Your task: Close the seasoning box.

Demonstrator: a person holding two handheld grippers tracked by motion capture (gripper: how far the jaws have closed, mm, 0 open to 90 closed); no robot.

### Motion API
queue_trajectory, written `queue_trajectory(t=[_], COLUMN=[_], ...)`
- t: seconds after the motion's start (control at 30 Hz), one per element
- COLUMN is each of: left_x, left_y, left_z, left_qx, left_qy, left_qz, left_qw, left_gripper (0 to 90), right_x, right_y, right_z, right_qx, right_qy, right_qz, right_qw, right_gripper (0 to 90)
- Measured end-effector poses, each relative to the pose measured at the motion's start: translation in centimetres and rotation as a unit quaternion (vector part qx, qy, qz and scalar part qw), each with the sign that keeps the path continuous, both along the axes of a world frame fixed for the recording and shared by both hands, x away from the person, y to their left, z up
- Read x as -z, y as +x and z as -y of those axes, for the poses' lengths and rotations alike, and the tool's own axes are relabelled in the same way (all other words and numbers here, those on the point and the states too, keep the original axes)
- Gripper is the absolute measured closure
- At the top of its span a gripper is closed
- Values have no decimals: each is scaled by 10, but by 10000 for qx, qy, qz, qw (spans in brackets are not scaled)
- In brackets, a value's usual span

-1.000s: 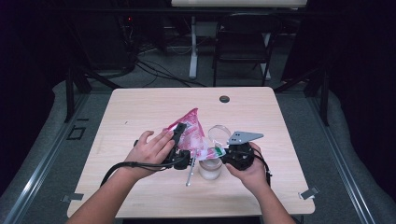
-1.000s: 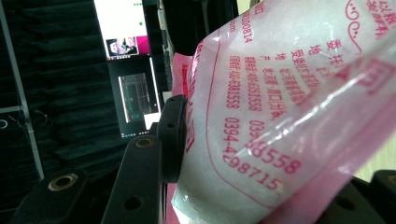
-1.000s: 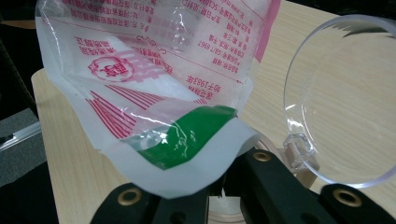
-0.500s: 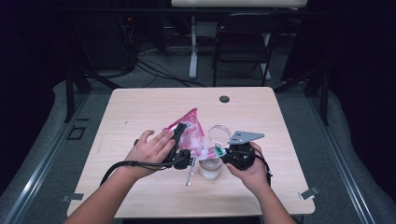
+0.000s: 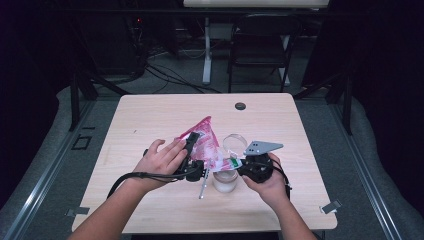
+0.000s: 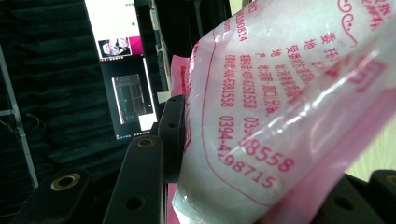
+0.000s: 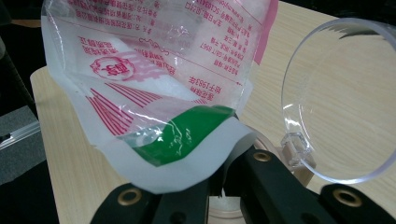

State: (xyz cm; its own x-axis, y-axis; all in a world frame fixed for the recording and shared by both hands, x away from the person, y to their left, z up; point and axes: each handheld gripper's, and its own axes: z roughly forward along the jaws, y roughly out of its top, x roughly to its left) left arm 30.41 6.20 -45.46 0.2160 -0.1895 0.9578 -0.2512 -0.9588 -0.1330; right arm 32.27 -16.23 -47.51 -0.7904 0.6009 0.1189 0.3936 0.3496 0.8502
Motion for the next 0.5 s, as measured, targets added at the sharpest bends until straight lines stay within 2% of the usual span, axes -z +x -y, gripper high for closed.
queue_trajectory(t=[0.1, 0.23, 0.5], left_x=[-1, -3, -1], left_y=[0, -1, -3], left_z=[0, 1, 1], left_qx=[38, 18, -10], left_qy=[5, 98, 87], left_qz=[66, 35, -51], left_qw=[10000, 9999, 9999], left_gripper=[649, 650, 656], right_x=[0, -2, -5], right_y=[0, -1, -4], right_z=[0, 1, 4], right_qx=[-2, -3, 22], right_qy=[11, 16, 62], right_qz=[-4, 13, 40], right_qw=[10000, 10000, 10000], right_gripper=[900, 900, 900])
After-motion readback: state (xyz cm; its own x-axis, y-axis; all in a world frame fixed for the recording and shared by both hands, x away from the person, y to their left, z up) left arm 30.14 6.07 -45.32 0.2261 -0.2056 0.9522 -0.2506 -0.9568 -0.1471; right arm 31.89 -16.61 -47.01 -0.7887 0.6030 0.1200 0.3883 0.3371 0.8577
